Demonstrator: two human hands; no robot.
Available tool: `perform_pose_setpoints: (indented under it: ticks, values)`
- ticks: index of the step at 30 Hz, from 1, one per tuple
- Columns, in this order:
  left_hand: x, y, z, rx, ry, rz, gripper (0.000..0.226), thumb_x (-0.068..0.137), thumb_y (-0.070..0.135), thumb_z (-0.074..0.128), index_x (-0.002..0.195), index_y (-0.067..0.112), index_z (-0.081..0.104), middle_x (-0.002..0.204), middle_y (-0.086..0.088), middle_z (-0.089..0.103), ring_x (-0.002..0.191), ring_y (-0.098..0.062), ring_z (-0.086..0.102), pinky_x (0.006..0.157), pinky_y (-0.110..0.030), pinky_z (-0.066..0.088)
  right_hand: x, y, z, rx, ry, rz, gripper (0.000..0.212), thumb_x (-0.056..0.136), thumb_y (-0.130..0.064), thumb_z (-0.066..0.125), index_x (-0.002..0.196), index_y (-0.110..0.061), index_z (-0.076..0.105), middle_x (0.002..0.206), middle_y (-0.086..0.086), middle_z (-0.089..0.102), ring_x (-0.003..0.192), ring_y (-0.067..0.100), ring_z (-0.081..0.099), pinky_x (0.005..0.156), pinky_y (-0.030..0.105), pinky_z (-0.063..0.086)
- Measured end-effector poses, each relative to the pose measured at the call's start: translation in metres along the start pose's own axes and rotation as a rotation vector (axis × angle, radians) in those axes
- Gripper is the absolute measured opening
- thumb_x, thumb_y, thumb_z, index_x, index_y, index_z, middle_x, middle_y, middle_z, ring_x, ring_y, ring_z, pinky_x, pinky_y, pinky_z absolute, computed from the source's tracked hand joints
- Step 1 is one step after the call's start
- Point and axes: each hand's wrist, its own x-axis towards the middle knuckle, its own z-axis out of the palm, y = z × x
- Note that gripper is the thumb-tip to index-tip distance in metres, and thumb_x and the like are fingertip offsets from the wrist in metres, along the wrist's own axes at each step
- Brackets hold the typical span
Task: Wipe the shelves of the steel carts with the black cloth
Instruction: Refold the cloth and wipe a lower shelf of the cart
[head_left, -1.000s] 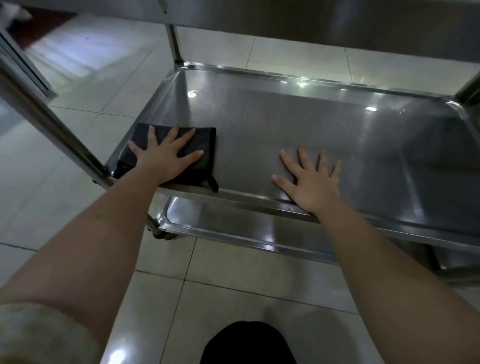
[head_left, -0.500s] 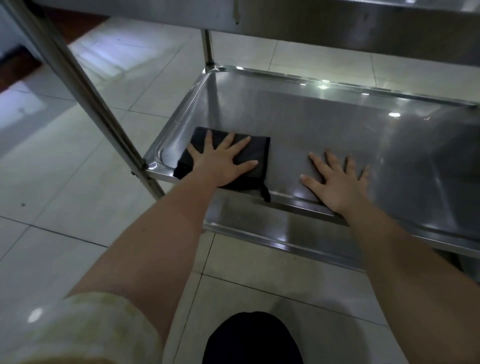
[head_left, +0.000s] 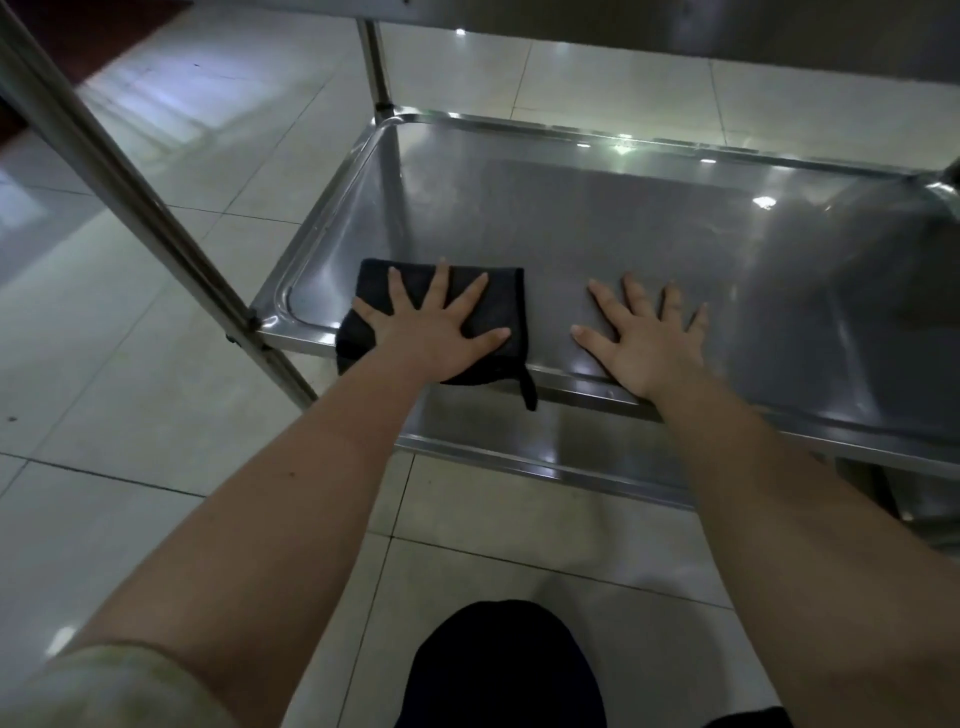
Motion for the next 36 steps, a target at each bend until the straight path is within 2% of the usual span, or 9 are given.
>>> perform_pose_setpoints:
  ticks: [5,9,12,15,20,26,29,33,36]
  values:
    - [-0.005,0.019,0.000,-0.013,0.010,0.030,0.081,0.080,0.087,0.022,0.147,0.057,-0.011,0.161,0.012,-0.020,0.145,-0.041,-0.021,0.104,-0.078,-0.007,-0.003,0.003,-0.003,0.080,0.011,-0.017,0.066,0.087,-0.078,0.024,0.148,-0.054,0.011,0.163,-0.010,0.004,0.149,0.035,-0.004,0.114,0.063,-0.008]
    - [-0.005,0.015,-0.002,-0.033,-0.008,0.022,0.085,0.076,0.091,0.023,0.146,0.058,-0.011,0.161,0.013,-0.019,0.145,-0.040,-0.021,0.105,-0.077,-0.007,-0.017,0.029,-0.007,0.081,-0.014,-0.126,0.064,0.094,-0.066,0.034,0.151,-0.047,0.013,0.163,-0.011,0.005,0.150,0.028,0.002,0.118,0.054,-0.001]
    - [-0.006,0.018,-0.003,-0.035,-0.019,0.016,0.086,0.074,0.092,0.022,0.146,0.059,-0.011,0.161,0.013,-0.019,0.145,-0.040,-0.021,0.105,-0.077,-0.007,-0.041,0.102,-0.011,0.043,-0.021,0.016,0.066,0.093,-0.068,0.033,0.151,-0.048,0.011,0.163,-0.014,0.005,0.149,0.028,0.005,0.117,0.055,0.004]
    - [-0.007,0.021,-0.001,-0.016,0.000,0.016,0.085,0.075,0.091,0.022,0.146,0.058,-0.010,0.162,0.013,-0.018,0.145,-0.041,-0.020,0.105,-0.076,-0.008,-0.068,0.160,-0.009,0.071,-0.008,0.201,0.064,0.094,-0.066,0.030,0.151,-0.047,0.011,0.163,-0.011,0.005,0.148,0.036,0.001,0.119,0.051,0.002]
    - [-0.009,0.036,-0.004,0.011,-0.024,-0.032,0.086,0.075,0.090,0.021,0.147,0.057,-0.012,0.161,0.012,-0.020,0.145,-0.043,-0.021,0.103,-0.078,-0.009,-0.063,0.160,-0.003,-0.007,-0.029,0.219,0.062,0.095,-0.066,0.020,0.151,-0.047,0.001,0.163,-0.010,-0.005,0.147,0.041,-0.007,0.119,0.051,-0.005]
    - [-0.016,0.171,0.009,0.018,-0.051,0.134,0.090,0.074,0.093,0.019,0.148,0.053,-0.012,0.161,0.008,-0.024,0.141,-0.049,-0.024,0.098,-0.081,-0.009,-0.063,0.162,-0.004,0.004,-0.057,0.211,0.062,0.097,-0.064,0.015,0.152,-0.045,-0.006,0.163,-0.009,-0.011,0.146,0.042,-0.012,0.118,0.053,-0.008]
    - [-0.020,0.217,0.017,0.016,-0.073,0.151,0.091,0.073,0.094,0.018,0.148,0.053,-0.014,0.160,0.007,-0.027,0.140,-0.048,-0.028,0.096,-0.082,-0.013,-0.067,0.164,-0.004,0.043,-0.046,0.196,0.061,0.097,-0.064,0.014,0.152,-0.045,-0.005,0.162,-0.010,-0.013,0.146,0.040,-0.015,0.118,0.052,-0.010]
    - [-0.021,0.188,0.015,-0.015,-0.056,0.152,0.087,0.074,0.092,0.023,0.147,0.057,-0.009,0.160,0.013,-0.023,0.143,-0.042,-0.025,0.102,-0.078,-0.011,-0.069,0.167,-0.006,0.071,-0.045,0.178,0.062,0.096,-0.067,0.016,0.151,-0.047,-0.003,0.162,-0.012,-0.011,0.147,0.037,-0.014,0.119,0.049,-0.009]
    - [-0.017,0.129,0.005,-0.045,-0.047,0.036,0.086,0.074,0.092,0.026,0.147,0.059,-0.005,0.162,0.015,-0.016,0.145,-0.040,-0.020,0.105,-0.076,-0.012,-0.068,0.167,-0.006,0.059,-0.049,0.180,0.062,0.095,-0.068,0.016,0.151,-0.048,-0.003,0.162,-0.011,-0.011,0.147,0.036,-0.014,0.119,0.049,-0.009]
